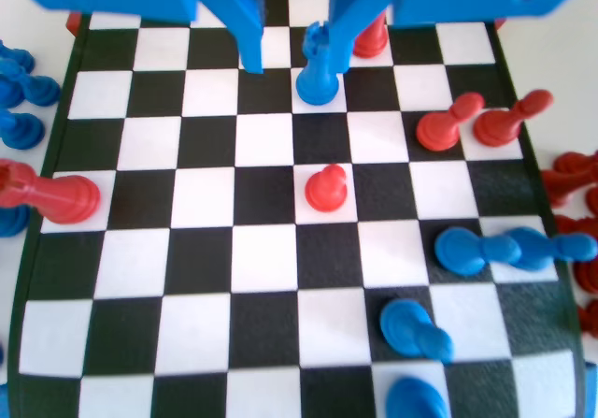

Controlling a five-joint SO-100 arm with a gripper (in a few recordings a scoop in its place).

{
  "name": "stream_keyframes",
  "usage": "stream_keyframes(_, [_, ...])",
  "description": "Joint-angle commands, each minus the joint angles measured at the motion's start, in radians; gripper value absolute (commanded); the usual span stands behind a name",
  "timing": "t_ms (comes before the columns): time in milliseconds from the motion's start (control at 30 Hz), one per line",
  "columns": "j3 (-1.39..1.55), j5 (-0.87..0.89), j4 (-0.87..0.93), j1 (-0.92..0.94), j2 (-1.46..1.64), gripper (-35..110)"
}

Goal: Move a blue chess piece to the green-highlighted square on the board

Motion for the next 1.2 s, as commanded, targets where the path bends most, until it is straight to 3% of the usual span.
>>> stream_keyframes(0, [-0.055,-0.008,0.002,0.029,0.032,13])
stream_keyframes(1167, [-0.124,-0.028,-0.064,0.051,-0.097,14])
